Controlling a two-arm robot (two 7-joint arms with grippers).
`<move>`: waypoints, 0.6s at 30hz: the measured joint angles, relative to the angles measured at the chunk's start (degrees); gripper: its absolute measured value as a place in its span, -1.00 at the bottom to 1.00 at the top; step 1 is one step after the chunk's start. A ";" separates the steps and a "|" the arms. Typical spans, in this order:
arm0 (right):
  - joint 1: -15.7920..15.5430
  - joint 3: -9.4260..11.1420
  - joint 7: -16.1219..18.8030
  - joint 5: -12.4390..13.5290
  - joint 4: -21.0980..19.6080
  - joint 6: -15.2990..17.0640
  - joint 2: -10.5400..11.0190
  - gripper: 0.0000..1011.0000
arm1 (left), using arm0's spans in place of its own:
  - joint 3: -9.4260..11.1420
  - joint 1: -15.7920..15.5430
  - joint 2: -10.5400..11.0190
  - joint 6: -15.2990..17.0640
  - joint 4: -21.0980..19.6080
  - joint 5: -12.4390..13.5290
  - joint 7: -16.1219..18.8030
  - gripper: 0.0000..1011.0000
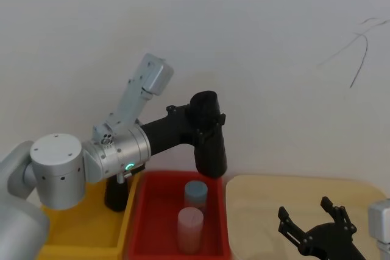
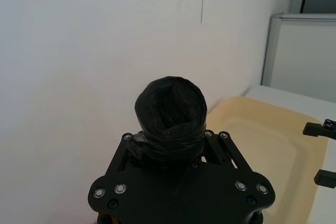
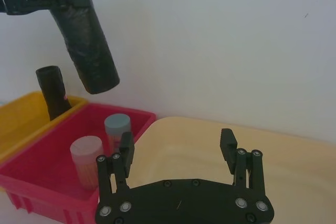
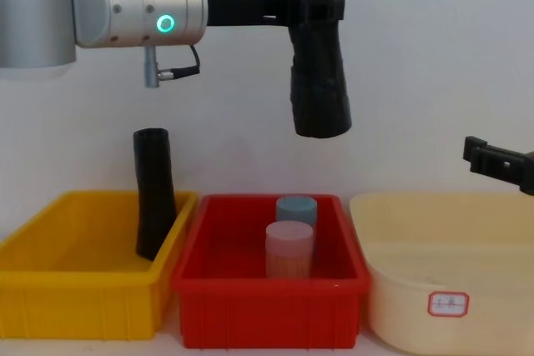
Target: Pick up the garbage bag with the one hand and transfer it to the other hand.
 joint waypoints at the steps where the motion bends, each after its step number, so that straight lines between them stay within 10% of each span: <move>1: 0.00 0.00 0.00 0.00 0.00 0.00 0.00 0.98 | 0.15 -0.10 -0.07 0.00 0.21 -0.06 -0.13 -0.22; 18: 0.40 0.01 0.41 0.06 0.20 0.18 0.01 0.98 | 2.65 -2.42 -1.58 1.07 3.92 -0.36 -1.73 -0.22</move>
